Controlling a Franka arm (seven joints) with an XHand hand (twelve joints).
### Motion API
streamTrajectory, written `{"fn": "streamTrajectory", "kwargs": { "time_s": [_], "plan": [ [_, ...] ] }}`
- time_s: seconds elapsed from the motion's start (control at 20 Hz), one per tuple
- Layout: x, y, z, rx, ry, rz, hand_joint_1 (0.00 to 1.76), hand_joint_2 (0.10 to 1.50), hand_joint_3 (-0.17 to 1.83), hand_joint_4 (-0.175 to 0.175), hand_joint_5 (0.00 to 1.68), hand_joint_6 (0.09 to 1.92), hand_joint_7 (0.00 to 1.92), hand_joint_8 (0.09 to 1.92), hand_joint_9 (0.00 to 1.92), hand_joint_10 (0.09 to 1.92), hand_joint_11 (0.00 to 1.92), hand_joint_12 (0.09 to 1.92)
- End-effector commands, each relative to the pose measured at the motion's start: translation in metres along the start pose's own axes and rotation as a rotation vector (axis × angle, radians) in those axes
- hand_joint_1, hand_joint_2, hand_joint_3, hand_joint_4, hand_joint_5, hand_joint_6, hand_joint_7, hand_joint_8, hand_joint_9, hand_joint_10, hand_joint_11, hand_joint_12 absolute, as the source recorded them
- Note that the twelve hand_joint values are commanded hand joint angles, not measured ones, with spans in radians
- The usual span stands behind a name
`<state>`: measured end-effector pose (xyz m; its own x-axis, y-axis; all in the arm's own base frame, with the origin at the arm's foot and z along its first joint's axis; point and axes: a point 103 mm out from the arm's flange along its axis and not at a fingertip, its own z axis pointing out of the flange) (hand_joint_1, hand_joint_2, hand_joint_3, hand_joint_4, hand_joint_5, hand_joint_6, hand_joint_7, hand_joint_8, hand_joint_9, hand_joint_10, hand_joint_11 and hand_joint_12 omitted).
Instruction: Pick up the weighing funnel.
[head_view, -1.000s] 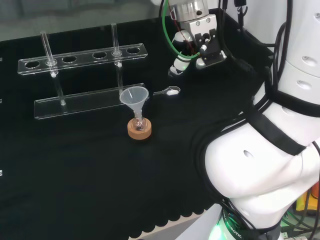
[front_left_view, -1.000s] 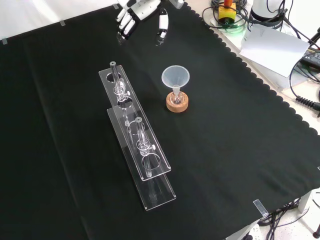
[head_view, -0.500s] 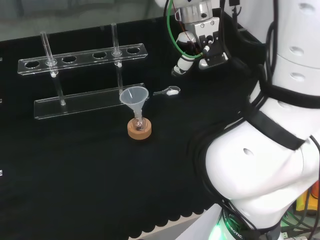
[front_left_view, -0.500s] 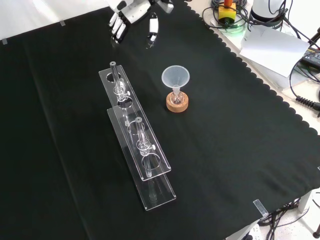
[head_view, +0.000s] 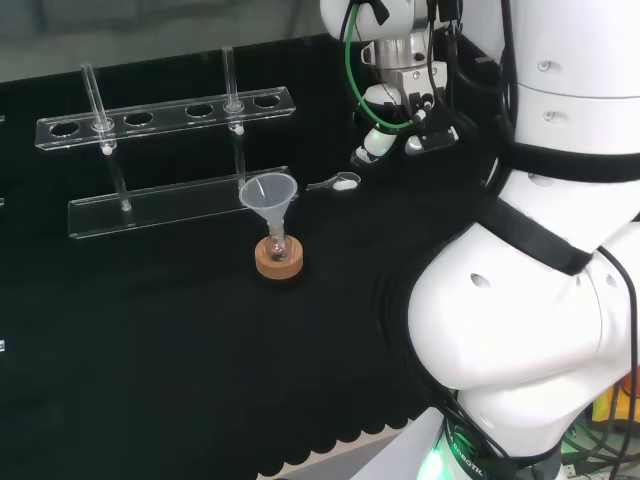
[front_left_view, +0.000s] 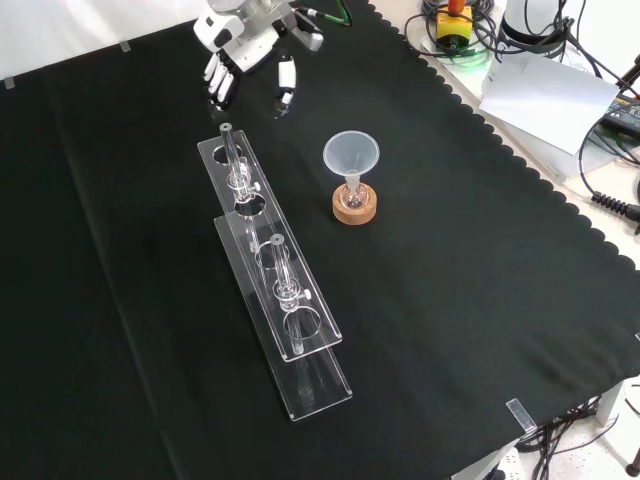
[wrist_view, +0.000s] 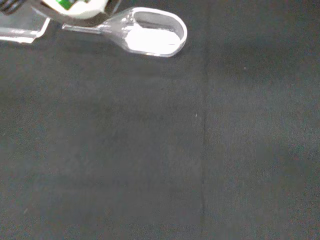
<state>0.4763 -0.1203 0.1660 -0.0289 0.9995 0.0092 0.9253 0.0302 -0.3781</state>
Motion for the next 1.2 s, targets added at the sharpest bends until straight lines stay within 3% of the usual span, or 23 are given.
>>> {"fn": "streamTrajectory", "kwargs": {
  "time_s": [0.05,1.2],
  "plan": [
    [-0.001,0.017,0.008,-0.017,0.021,-0.020,0.82,0.65,0.52,-0.062,0.56,0.09,0.39,0.68,0.69,0.59,0.45,1.30],
    [-0.006,0.055,0.054,0.002,0.055,-0.045,0.87,0.63,0.53,-0.061,0.61,0.10,0.40,0.69,0.70,0.58,0.46,1.29]
  ]
}}
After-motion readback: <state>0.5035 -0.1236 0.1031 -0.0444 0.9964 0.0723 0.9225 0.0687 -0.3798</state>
